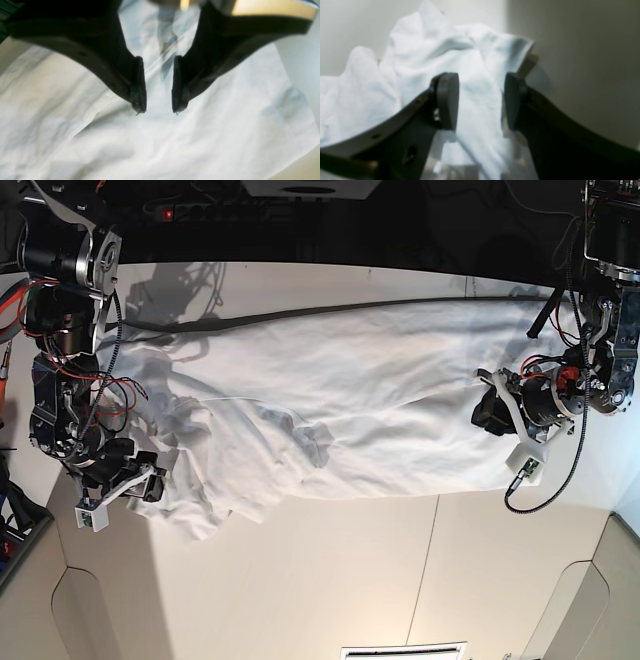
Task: Layout the t-shirt on the table in an organized manner, then fold the t-shirt properly
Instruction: 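Grasp the bunched shirt fabric with the right gripper and tug it, then grasp the shirt end with the left gripper while the right holds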
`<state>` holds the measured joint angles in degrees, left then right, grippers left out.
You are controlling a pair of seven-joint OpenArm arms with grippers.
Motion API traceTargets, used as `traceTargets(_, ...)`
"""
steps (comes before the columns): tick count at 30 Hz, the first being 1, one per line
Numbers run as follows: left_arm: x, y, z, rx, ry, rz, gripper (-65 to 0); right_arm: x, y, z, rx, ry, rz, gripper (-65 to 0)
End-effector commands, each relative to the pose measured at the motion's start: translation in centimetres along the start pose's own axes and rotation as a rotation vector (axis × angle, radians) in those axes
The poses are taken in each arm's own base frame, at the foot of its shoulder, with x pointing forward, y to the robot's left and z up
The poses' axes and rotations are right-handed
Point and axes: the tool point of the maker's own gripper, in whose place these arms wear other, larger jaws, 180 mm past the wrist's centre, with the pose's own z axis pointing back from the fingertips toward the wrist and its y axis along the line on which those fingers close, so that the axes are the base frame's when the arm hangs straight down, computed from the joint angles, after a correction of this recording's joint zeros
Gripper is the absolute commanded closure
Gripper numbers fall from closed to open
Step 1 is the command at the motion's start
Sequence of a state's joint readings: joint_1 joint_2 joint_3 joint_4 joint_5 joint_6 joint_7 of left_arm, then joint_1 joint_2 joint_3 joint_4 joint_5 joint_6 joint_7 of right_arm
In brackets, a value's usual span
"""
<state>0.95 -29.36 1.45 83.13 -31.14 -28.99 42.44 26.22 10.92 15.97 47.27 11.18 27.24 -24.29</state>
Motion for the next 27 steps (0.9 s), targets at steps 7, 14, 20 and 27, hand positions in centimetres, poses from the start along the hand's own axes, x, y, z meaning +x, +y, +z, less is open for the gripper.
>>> traceTargets(7,1.8,0.6,0.5,0.007,-0.051,-0.012,-21.5,-0.8,0.3,0.4,0.04,-0.015,-0.016,-29.1)
traceTargets(14,1.9,0.6,0.5,0.007,-0.058,-0.012,-21.5,-2.0,-0.2,0.6,0.024,-0.031,-0.029,-28.1)
traceTargets(20,3.3,1.0,0.7,0.029,-0.135,0.004,-21.5,-2.0,-0.2,0.6,0.024,-0.03,-0.028,-0.5)
traceTargets(27,4.2,3.5,1.9,0.103,-0.181,0.028,-21.5,-1.4,-0.3,0.8,0.021,-0.045,-0.02,0.0)
